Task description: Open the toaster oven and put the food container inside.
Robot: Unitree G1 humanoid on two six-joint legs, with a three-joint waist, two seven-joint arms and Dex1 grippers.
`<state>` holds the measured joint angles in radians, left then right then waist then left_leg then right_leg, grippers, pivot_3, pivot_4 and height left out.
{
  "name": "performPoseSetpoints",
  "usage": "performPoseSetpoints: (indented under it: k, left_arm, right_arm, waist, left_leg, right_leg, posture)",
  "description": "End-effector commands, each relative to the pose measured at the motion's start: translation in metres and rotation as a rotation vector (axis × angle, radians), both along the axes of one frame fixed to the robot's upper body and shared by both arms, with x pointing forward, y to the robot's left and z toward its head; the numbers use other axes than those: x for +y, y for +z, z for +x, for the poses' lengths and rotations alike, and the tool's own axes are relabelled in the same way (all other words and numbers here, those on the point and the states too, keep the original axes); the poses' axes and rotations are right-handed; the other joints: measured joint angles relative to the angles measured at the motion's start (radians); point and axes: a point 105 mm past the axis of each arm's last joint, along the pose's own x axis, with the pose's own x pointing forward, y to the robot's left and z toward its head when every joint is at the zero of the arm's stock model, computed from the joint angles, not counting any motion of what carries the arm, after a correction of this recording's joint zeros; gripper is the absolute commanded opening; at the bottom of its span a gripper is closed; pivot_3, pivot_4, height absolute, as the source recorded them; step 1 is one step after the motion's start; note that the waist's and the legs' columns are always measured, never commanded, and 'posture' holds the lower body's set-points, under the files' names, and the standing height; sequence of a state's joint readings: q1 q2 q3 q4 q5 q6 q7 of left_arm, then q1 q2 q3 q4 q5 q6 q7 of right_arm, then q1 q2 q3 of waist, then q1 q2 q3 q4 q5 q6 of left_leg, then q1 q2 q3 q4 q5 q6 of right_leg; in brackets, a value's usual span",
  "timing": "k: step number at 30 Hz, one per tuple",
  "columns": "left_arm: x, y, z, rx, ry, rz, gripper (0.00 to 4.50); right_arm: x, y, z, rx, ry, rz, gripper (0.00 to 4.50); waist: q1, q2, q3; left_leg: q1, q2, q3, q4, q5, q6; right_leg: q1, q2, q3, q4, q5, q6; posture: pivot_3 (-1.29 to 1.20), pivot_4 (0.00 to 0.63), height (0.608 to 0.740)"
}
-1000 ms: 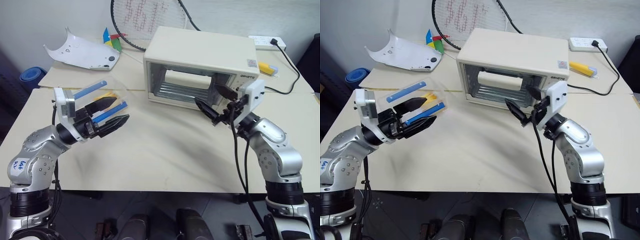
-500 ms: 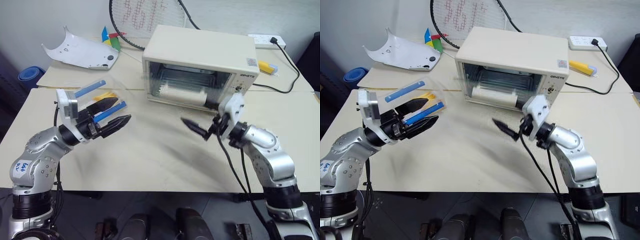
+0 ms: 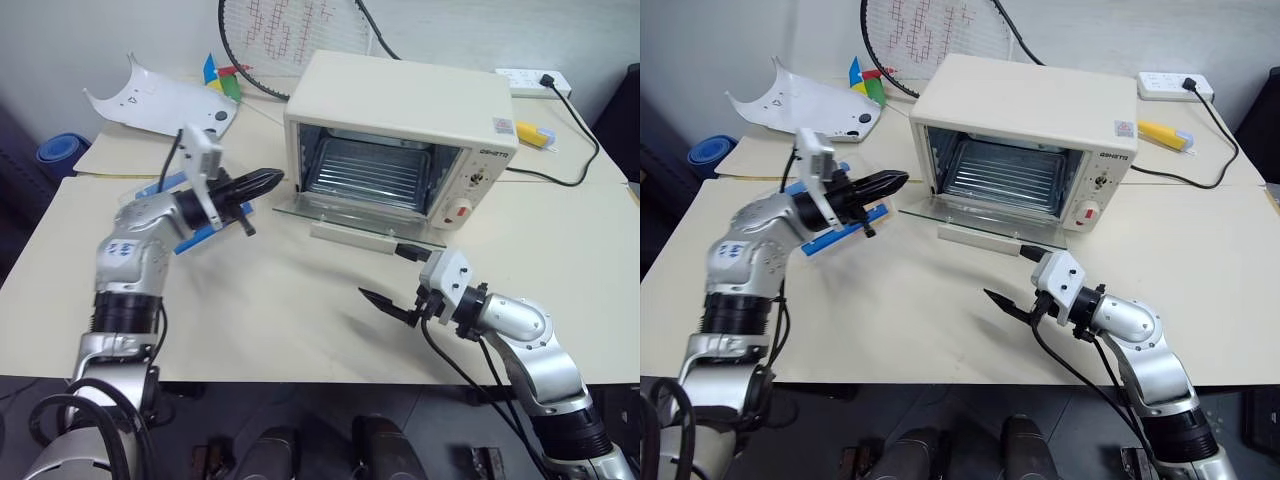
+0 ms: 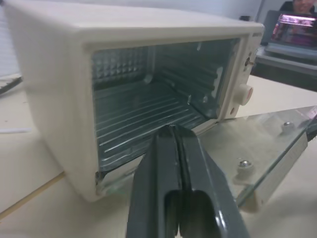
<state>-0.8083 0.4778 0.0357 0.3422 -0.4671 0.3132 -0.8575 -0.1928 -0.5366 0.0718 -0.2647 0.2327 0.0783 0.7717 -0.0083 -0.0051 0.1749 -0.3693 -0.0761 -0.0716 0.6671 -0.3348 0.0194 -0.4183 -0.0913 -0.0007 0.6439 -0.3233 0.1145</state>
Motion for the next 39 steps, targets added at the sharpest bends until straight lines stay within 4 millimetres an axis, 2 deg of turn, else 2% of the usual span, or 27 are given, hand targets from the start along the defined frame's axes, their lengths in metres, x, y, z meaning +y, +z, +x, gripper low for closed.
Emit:
performPoseSetpoints:
  k: [1,5,9,14,17,19,23,26,29,31,33,34,35,38,39]
  left_arm:
    - [-0.012,-0.003,-0.001,-0.056,-0.060,0.071,0.03]
    - [-0.016,-0.030,-0.004,-0.083,-0.089,0.222,0.03]
    - [-0.018,-0.041,-0.010,-0.088,-0.104,0.214,0.03]
    - [-0.017,-0.069,-0.017,-0.081,-0.059,0.278,0.03]
    - [-0.012,-0.080,-0.019,-0.066,-0.006,0.267,0.03]
    - [-0.010,-0.089,-0.021,-0.059,0.026,0.271,0.03]
    - [-0.007,-0.098,-0.028,-0.060,0.063,0.251,0.03]
    - [0.001,-0.088,-0.041,-0.044,0.080,0.127,0.63]
    - [0.019,-0.076,-0.063,-0.058,0.128,0.030,1.53]
    - [0.046,-0.074,-0.083,-0.063,0.210,-0.015,2.15]
    - [0.083,-0.073,-0.099,-0.033,0.376,-0.097,2.80]
    - [0.111,-0.074,-0.107,-0.011,0.516,-0.150,3.14]
    - [0.130,-0.075,-0.114,0.002,0.610,-0.183,3.49]
    - [0.164,-0.079,-0.133,0.038,0.782,-0.226,4.32]
    - [0.173,-0.082,-0.140,0.056,0.834,-0.232,4.47]
  right_arm:
    - [0.002,0.008,-0.006,-0.071,0.004,0.008,4.50]
    - [-0.014,-0.002,-0.018,-0.050,-0.063,0.014,4.50]
    - [-0.037,-0.012,-0.043,0.039,-0.137,0.071,4.50]
    - [-0.071,-0.019,-0.072,0.067,-0.246,0.071,4.50]
    - [-0.084,-0.015,-0.077,0.045,-0.294,0.068,4.50]
    - [-0.091,-0.010,-0.076,0.030,-0.330,0.125,4.50]
    - [-0.092,0.001,-0.071,-0.068,-0.306,0.179,4.50]
    - [-0.086,0.004,-0.066,-0.053,-0.248,0.248,4.50]
    - [-0.077,0.012,-0.059,-0.054,-0.164,0.304,4.50]
    - [-0.069,0.014,-0.055,-0.057,-0.103,0.299,4.50]
    - [-0.060,0.014,-0.051,-0.059,-0.044,0.294,4.50]
    - [-0.056,0.016,-0.046,-0.070,-0.023,0.297,4.50]
    - [-0.054,0.017,-0.042,-0.077,-0.010,0.300,4.50]
    - [-0.049,0.022,-0.033,-0.108,0.028,0.298,4.50]
    - [-0.047,0.024,-0.031,-0.118,0.040,0.299,4.50]
  waist:
    - [0.001,0.000,0.000]
    - [0.008,0.000,0.000]
    - [0.014,0.000,0.000]
    - [0.024,0.000,0.000]
    - [0.022,0.000,0.000]
    - [0.025,0.000,0.000]
    - [0.026,0.000,0.000]
    - [0.027,0.000,0.000]
    - [0.020,0.000,0.000]
    - [0.007,0.000,0.000]
    - [0.004,0.000,0.000]
    - [0.004,0.000,0.000]
    - [0.004,0.000,0.000]
    - [0.014,0.000,0.000]
    - [0.022,0.000,0.000]
  left_leg:
    - [0.000,0.000,0.000,0.000,0.000,0.000]
    - [0.000,0.000,0.000,0.001,0.000,0.000]
    - [-0.001,-0.001,-0.001,0.003,0.000,0.000]
    - [0.000,-0.001,-0.001,0.005,0.000,0.000]
    - [0.001,-0.001,-0.001,0.005,0.000,0.000]
    - [0.001,-0.001,-0.001,0.006,0.000,0.000]
    - [0.002,0.000,-0.001,0.005,0.000,0.000]
    - [0.003,-0.001,-0.001,0.005,0.000,0.000]
    - [0.002,0.000,-0.001,0.005,0.000,0.000]
    - [0.003,0.001,-0.001,0.004,0.000,0.000]
    - [0.004,0.001,-0.001,0.002,0.000,0.000]
    - [0.005,0.002,-0.001,0.001,0.000,0.000]
    - [0.006,0.002,-0.001,0.001,0.000,0.000]
    - [0.008,0.001,-0.001,0.000,0.000,0.000]
    - [0.008,0.001,-0.002,0.001,0.000,0.000]
  right_leg:
    - [0.000,0.000,0.000,0.000,0.000,0.000]
    - [0.000,0.000,0.001,0.000,0.000,0.000]
    - [0.001,-0.001,0.003,0.000,0.000,0.000]
    - [0.003,-0.001,0.003,0.000,0.000,0.000]
    - [0.004,-0.001,0.004,0.000,0.000,0.000]
    - [0.004,-0.001,0.004,0.001,0.000,0.000]
    - [0.004,-0.001,0.004,0.000,0.000,0.000]
    - [0.005,-0.001,0.004,0.001,0.000,0.000]
    - [0.005,-0.001,0.004,0.000,0.000,0.000]
    - [0.004,-0.001,0.004,0.000,0.000,0.000]
    - [0.005,-0.001,0.004,-0.001,0.000,0.000]
    - [0.006,-0.001,0.004,-0.001,0.000,0.000]
    - [0.006,-0.001,0.004,-0.001,0.000,0.000]
    - [0.009,-0.001,0.004,-0.002,0.000,0.000]
    - [0.010,-0.001,0.004,-0.003,0.000,0.000]
  posture:
    - [0.00,0.150,0.740]
    - [0.00,0.150,0.740]
    - [0.00,0.150,0.740]
    - [0.00,0.150,0.740]
    - [0.00,0.150,0.740]
    - [0.00,0.150,0.740]
    - [0.00,0.150,0.740]
    - [0.00,0.150,0.740]
    - [0.00,0.150,0.740]
    - [0.00,0.150,0.740]
    - [0.00,0.150,0.740]
    - [0.00,0.150,0.740]
    - [0.00,0.150,0.740]
    - [0.00,0.150,0.740]
    - [0.00,0.150,0.740]
